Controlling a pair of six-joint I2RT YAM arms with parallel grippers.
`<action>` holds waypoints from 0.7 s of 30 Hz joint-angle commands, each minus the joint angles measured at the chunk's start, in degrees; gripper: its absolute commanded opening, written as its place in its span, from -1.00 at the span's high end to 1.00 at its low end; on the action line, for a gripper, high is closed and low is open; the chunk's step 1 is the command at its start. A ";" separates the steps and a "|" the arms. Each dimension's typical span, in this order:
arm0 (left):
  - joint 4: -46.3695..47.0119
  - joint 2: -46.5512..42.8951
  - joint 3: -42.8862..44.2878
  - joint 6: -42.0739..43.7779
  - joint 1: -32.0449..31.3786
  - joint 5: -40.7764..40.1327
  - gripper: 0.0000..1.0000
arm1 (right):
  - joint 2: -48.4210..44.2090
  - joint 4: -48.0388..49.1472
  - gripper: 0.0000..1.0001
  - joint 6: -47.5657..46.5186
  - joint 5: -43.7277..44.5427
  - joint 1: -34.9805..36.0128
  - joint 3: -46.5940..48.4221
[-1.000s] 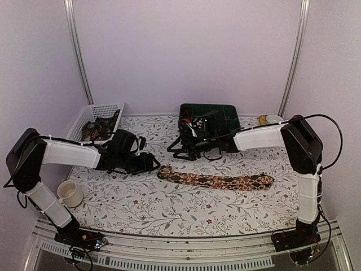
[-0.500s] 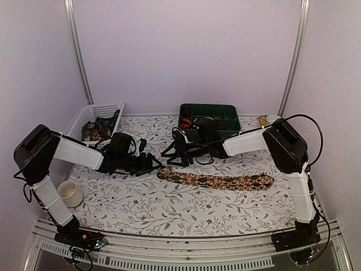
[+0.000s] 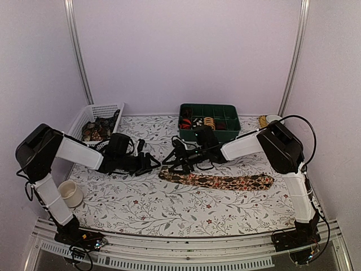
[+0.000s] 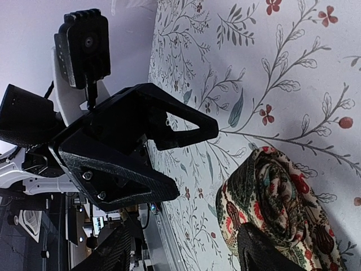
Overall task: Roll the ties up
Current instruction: Roll the tie at the center of the board.
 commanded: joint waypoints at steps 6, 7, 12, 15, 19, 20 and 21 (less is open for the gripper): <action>5.24 2.11 -1.97 -1.42 0.67 4.74 -0.23 | 5.77 -7.04 -0.28 -5.40 2.82 0.38 -0.43; 6.20 2.40 -2.13 -1.71 0.59 5.40 -0.23 | 5.93 -7.70 -0.28 -5.83 3.16 0.37 -0.48; 10.26 4.55 -2.74 -3.30 0.11 7.76 -0.27 | 6.80 -8.56 -0.29 -7.02 3.56 0.30 -0.62; 11.72 5.85 -2.53 -3.98 -0.24 8.35 -0.30 | 7.10 -8.64 -0.29 -7.12 3.51 0.21 -0.61; 12.10 7.73 -1.89 -4.19 -0.59 8.57 -0.31 | 6.93 -8.56 -0.29 -7.34 3.27 0.20 -0.91; 12.08 8.19 -1.63 -4.25 -0.70 8.73 -0.30 | 6.82 -8.56 -0.29 -7.35 3.21 0.24 -0.95; 12.04 8.75 -1.41 -4.34 -0.81 8.83 -0.30 | 6.72 -8.52 -0.29 -7.35 3.20 0.16 -1.09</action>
